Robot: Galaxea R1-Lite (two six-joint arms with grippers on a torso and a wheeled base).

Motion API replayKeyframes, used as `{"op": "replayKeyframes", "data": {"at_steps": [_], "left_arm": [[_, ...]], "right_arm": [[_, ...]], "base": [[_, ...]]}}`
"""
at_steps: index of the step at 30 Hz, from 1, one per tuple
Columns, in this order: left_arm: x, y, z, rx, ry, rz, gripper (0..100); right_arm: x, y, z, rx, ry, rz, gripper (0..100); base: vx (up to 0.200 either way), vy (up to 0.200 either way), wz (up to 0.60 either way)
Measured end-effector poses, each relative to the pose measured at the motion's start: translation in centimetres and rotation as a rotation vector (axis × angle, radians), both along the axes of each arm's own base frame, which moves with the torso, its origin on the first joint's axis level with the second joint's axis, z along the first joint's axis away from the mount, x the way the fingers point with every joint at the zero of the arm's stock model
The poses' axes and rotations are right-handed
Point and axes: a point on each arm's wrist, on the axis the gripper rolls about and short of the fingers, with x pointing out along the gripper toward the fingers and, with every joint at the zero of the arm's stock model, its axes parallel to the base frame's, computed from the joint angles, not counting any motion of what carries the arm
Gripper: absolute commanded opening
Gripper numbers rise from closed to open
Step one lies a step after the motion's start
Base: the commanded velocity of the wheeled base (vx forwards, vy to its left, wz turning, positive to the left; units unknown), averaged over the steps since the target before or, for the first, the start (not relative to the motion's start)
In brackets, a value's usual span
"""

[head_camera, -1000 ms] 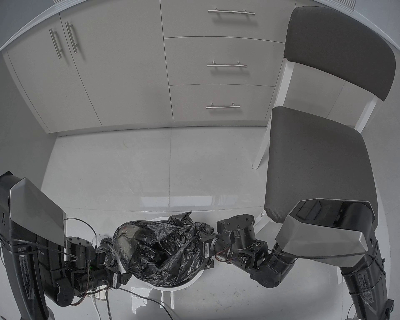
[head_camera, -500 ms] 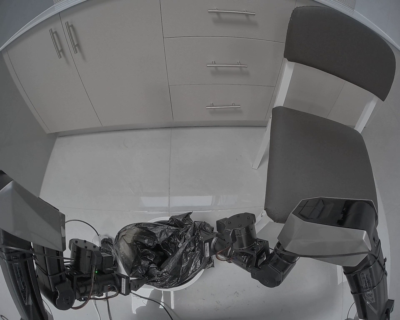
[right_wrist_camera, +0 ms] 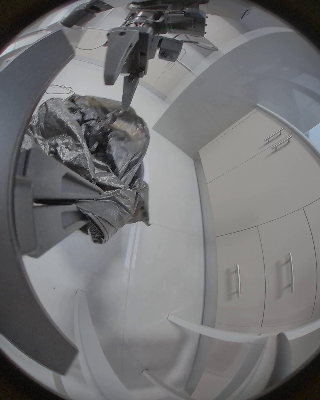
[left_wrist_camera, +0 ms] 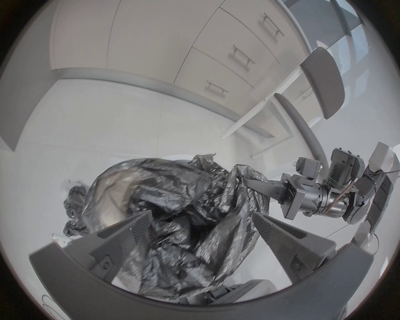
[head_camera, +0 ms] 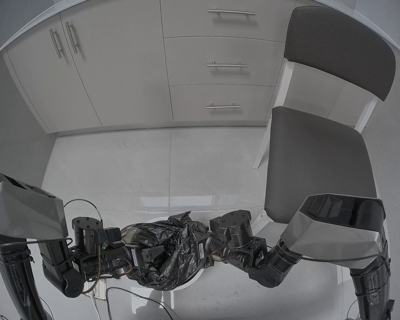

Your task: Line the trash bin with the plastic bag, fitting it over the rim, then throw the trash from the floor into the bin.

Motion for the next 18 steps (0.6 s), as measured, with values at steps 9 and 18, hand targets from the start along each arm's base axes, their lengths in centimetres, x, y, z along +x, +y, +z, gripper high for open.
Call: {"op": "replayKeyframes", "data": {"at_steps": [9,18], "left_arm": [[-0.4,-3.1,0.1,0.029,-0.068,-0.142,100],[-2.2,-5.9,-2.1,0.21,-0.165,-0.275,100]], "right_arm": [[0.1,1.9,2.8,0.039,-0.052,0.004,0],[-0.1,3.3,4.5,0.058,-0.056,0.014,0]], "base": [[0.0,0.0,0.0],[0.0,0.0,0.0]]}}
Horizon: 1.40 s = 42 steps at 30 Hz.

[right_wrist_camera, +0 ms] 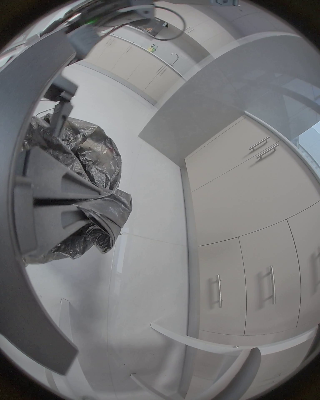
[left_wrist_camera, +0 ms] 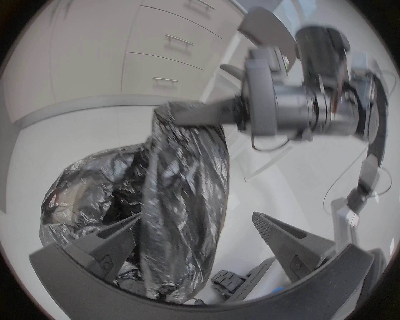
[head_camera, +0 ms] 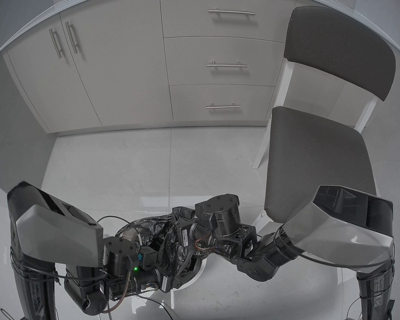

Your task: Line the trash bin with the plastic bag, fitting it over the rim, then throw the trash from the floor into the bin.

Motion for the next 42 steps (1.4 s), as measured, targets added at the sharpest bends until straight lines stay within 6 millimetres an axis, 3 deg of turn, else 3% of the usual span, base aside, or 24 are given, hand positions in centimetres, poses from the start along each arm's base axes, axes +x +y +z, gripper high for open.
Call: {"op": "replayKeyframes", "data": {"at_steps": [8,16,21,42], "left_arm": [[-0.6,-1.7,-1.1,0.071,-0.028,0.024,100],[-0.2,-2.1,-1.2,0.081,-0.051,0.075,100],[0.5,-2.4,-0.9,0.046,-0.065,0.162,100],[1.6,-3.0,-0.1,-0.057,-0.061,0.237,100]], "right_arm": [[-0.3,0.4,0.8,0.017,-0.012,0.008,0],[-0.4,0.6,1.2,0.025,-0.02,0.01,0],[-0.7,0.6,1.5,0.025,-0.024,0.006,0],[-2.0,1.5,2.2,0.029,-0.036,0.032,0]], "base": [[0.0,0.0,0.0],[0.0,0.0,0.0],[0.0,0.0,0.0],[0.0,0.0,0.0]]}}
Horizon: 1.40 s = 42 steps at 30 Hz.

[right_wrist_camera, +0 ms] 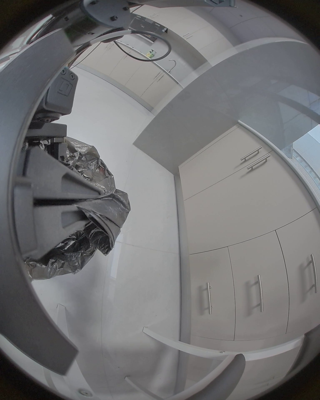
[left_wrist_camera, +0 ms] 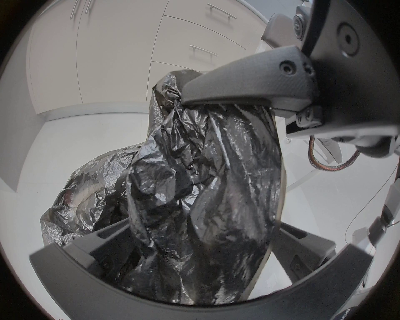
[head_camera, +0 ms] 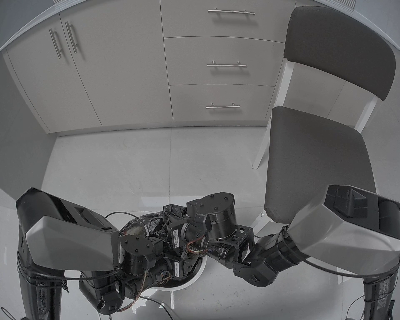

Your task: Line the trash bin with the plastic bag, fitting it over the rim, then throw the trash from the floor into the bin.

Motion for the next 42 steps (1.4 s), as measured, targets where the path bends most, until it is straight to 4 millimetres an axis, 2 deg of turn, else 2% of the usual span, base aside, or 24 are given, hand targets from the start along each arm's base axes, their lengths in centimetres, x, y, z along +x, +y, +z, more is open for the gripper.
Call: {"op": "replayKeyframes", "data": {"at_steps": [25,26,42], "left_arm": [[0.13,0.02,0.08,0.002,-0.009,0.023,100],[0.12,0.02,0.08,0.002,-0.008,0.023,0],[0.37,0.21,0.43,-0.011,-0.017,0.031,0]], "right_arm": [[-0.07,0.01,0.14,-0.008,-0.012,-0.014,0],[-0.07,0.01,0.14,-0.008,-0.012,-0.014,0],[-0.05,-0.03,0.03,-0.024,-0.007,-0.033,0]], "base": [[0.0,0.0,0.0],[0.0,0.0,0.0],[0.0,0.0,0.0]]}}
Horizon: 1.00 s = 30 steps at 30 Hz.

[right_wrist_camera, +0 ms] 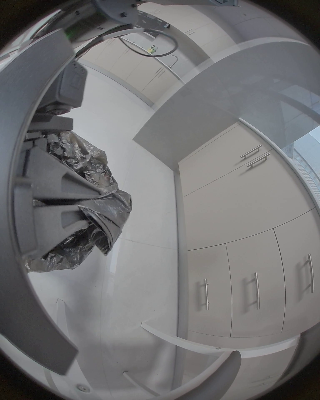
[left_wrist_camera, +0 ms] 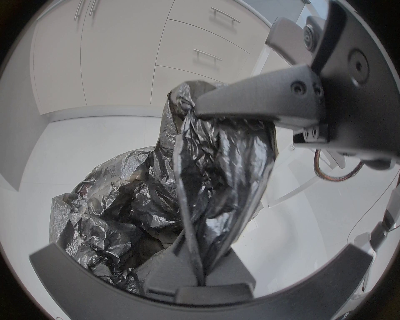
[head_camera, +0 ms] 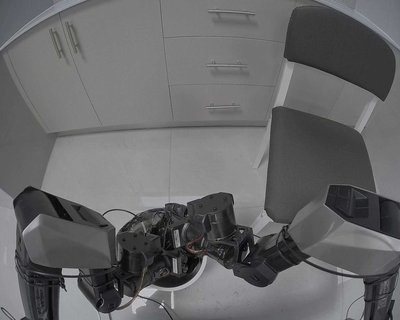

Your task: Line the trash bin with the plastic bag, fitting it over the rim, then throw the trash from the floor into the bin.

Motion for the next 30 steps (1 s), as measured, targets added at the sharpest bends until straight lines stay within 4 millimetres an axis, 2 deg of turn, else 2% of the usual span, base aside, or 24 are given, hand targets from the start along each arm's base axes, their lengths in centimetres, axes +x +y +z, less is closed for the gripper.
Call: {"op": "replayKeyframes", "data": {"at_steps": [4,9,10,22,30], "left_arm": [[0.0,0.0,0.1,-0.011,0.002,0.001,0],[0.0,0.0,0.1,-0.021,0.006,0.003,0],[0.1,0.0,0.1,-0.022,0.006,0.004,0],[0.6,0.8,0.3,-0.068,0.027,0.066,0],[0.6,2.7,0.9,-0.126,0.065,0.15,0]], "right_arm": [[-0.2,-0.2,-0.5,-0.057,0.053,0.0,0],[-0.5,0.1,0.2,-0.048,0.075,-0.004,0],[-0.5,0.2,0.3,-0.045,0.072,-0.006,100],[-0.5,0.1,0.8,-0.032,0.064,-0.014,100],[0.4,-1.6,0.0,-0.044,0.094,-0.071,100]], "base": [[0.0,0.0,0.0],[0.0,0.0,0.0],[0.0,0.0,0.0],[0.0,0.0,0.0],[0.0,0.0,0.0]]}}
